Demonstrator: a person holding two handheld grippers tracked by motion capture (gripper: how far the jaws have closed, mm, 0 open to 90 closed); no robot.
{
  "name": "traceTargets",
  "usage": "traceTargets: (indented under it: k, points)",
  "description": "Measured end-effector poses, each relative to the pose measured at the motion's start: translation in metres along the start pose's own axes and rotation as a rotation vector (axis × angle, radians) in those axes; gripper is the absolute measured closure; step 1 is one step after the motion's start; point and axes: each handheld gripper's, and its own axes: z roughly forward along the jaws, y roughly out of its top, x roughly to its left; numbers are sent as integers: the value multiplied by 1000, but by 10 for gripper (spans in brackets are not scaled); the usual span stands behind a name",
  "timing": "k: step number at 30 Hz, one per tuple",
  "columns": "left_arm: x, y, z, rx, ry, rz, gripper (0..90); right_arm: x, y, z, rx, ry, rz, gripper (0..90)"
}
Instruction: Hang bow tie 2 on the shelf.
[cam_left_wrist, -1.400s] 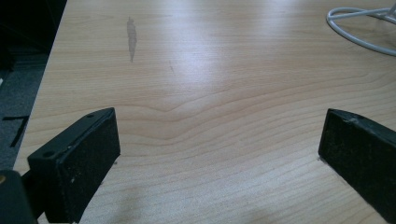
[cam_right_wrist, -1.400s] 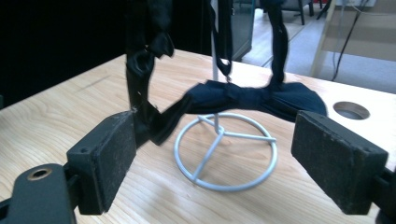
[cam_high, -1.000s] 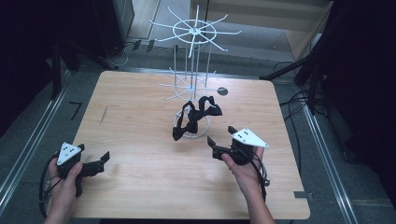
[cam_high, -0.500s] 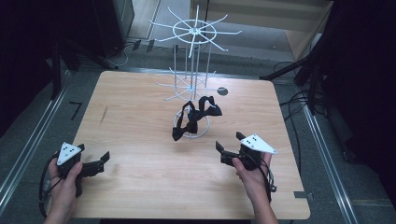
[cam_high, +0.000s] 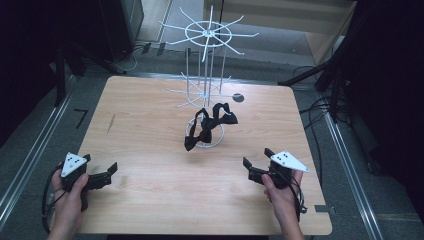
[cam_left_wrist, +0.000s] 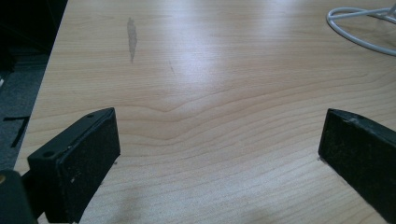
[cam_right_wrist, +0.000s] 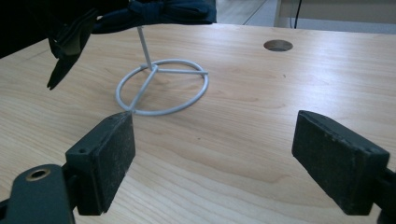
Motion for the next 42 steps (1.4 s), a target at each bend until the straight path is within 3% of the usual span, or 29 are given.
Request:
traceTargets:
  k: [42]
  points:
    - [-1, 0, 0, 9, -2, 6, 0, -56, -41, -53, 28, -141, 66, 143]
